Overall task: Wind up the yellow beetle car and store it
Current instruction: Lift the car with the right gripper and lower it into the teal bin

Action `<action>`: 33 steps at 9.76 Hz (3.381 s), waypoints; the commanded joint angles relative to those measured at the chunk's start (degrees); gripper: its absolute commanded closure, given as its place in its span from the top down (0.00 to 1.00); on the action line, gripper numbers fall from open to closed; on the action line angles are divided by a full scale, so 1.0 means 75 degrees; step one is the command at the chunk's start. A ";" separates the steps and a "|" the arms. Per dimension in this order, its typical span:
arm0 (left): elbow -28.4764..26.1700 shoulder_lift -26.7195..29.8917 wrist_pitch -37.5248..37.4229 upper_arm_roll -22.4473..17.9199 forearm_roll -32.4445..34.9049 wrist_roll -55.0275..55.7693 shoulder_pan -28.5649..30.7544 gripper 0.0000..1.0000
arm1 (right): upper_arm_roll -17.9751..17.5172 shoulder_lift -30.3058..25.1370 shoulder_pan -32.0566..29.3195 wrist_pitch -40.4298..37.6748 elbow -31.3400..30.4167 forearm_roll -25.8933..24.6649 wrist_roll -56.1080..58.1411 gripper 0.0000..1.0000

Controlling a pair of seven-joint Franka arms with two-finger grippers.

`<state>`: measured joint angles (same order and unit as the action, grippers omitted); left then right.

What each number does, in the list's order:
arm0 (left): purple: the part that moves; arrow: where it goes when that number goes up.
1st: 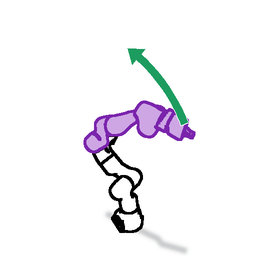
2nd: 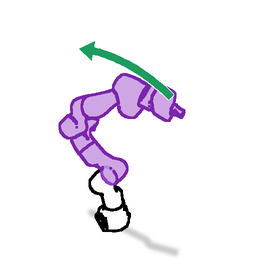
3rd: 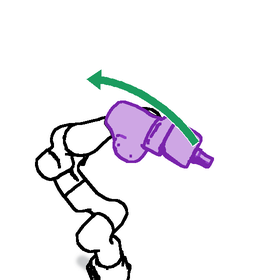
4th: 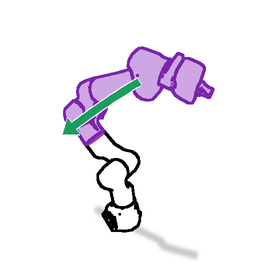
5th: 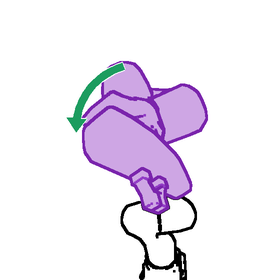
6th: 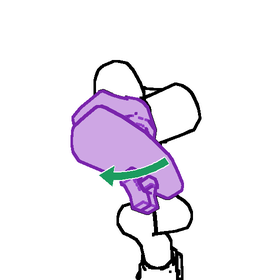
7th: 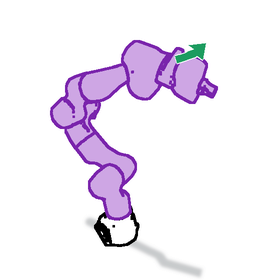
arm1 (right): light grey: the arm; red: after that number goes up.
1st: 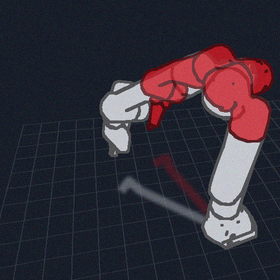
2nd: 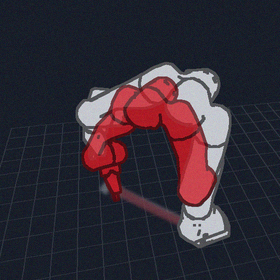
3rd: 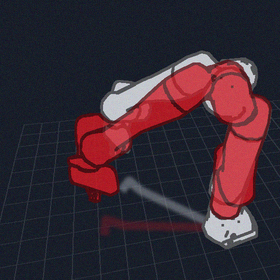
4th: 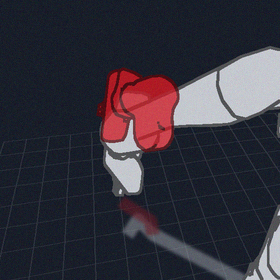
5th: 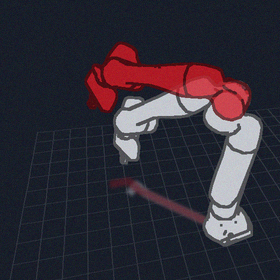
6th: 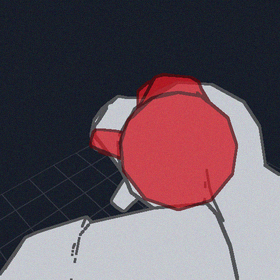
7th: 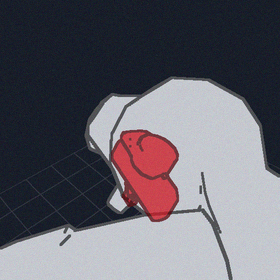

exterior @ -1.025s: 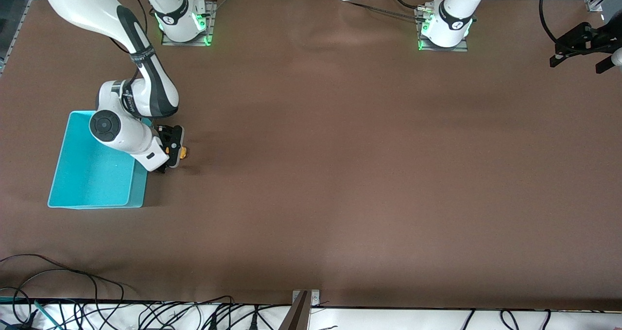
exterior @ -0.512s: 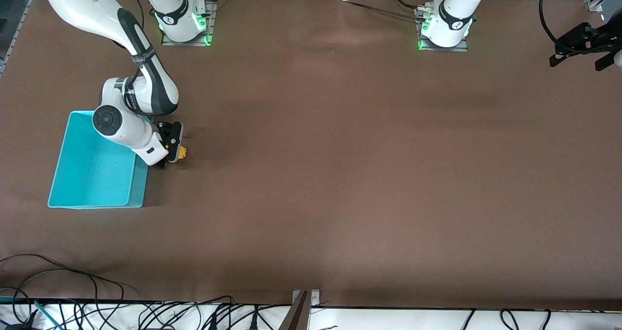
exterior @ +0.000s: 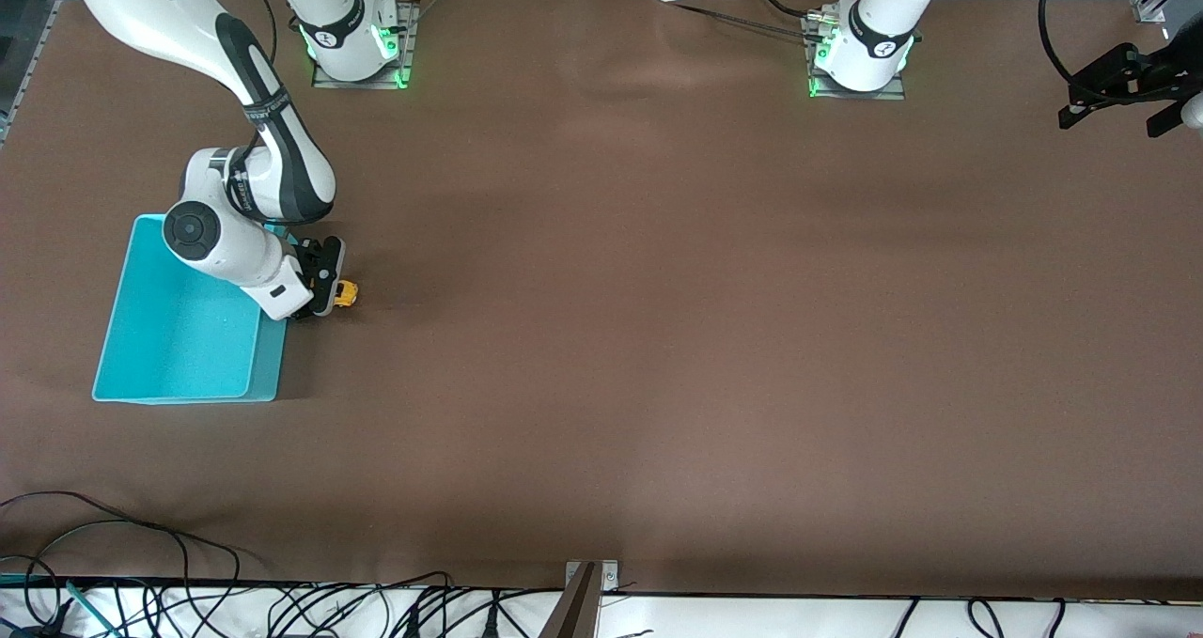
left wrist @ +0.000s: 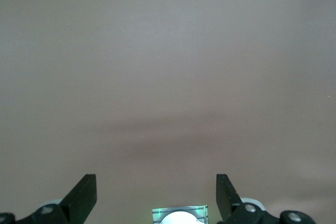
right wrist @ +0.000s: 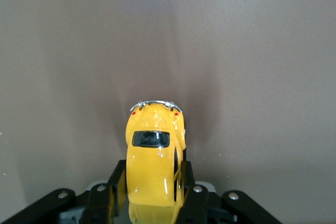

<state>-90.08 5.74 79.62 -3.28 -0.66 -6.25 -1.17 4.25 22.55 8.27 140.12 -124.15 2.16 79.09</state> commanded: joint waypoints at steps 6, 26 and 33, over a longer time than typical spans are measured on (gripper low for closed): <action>0.0303 -0.0120 -0.0210 -0.0043 -0.0134 0.0037 -0.0032 1.00 | -0.0185 -0.1131 -0.0037 -0.3272 0.2103 0.0135 -0.1967 0.00; 0.0303 -0.0132 -0.0222 -0.0043 -0.0146 0.0037 -0.0032 1.00 | 0.2211 0.0345 -0.0869 -0.1257 0.0709 0.0404 -0.1512 0.00; 0.0303 -0.0120 -0.0233 0.0355 -0.0134 0.0119 -0.0044 1.00 | 0.2387 0.0556 -0.0986 -0.1268 0.0837 0.0334 -0.1310 0.36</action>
<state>-89.93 5.65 79.54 -1.21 -0.72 -6.02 -1.36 22.16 26.44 1.18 131.07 -119.11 5.02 68.68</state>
